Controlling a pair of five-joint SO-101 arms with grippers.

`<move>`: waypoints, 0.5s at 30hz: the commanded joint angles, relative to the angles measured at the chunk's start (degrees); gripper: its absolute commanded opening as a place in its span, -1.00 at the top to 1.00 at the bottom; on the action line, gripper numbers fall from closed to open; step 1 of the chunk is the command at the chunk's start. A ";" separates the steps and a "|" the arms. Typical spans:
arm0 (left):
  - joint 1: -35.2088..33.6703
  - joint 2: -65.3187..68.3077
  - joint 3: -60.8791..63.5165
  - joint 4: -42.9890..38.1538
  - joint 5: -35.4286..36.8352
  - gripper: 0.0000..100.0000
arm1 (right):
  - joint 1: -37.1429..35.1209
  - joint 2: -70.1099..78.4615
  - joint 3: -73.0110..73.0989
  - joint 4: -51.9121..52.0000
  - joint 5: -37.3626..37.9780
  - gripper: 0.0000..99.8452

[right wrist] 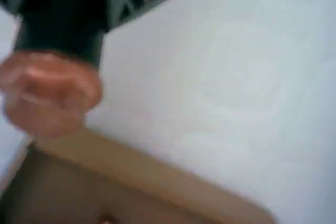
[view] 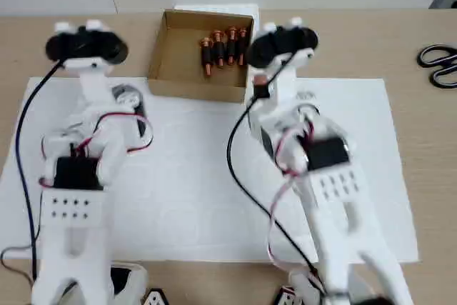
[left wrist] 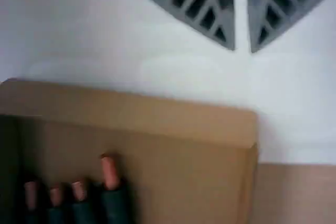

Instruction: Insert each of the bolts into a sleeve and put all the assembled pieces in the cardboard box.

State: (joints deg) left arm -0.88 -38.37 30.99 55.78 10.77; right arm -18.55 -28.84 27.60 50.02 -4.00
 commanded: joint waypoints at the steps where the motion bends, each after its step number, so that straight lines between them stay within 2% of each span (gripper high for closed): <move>1: 1.05 6.68 -9.63 2.73 -0.26 0.99 | 0.57 13.41 -6.86 -7.96 0.70 1.00; 8: -0.35 18.02 -20.88 13.45 -0.35 0.99 | 0.40 37.32 -32.26 -8.75 0.79 1.00; 15: -0.79 19.08 -21.05 13.71 -0.35 0.99 | 0.31 58.86 -60.40 -8.75 5.63 1.00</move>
State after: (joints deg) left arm -1.49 -19.21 12.88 69.32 10.77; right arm -18.55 24.26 -18.64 42.90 -0.48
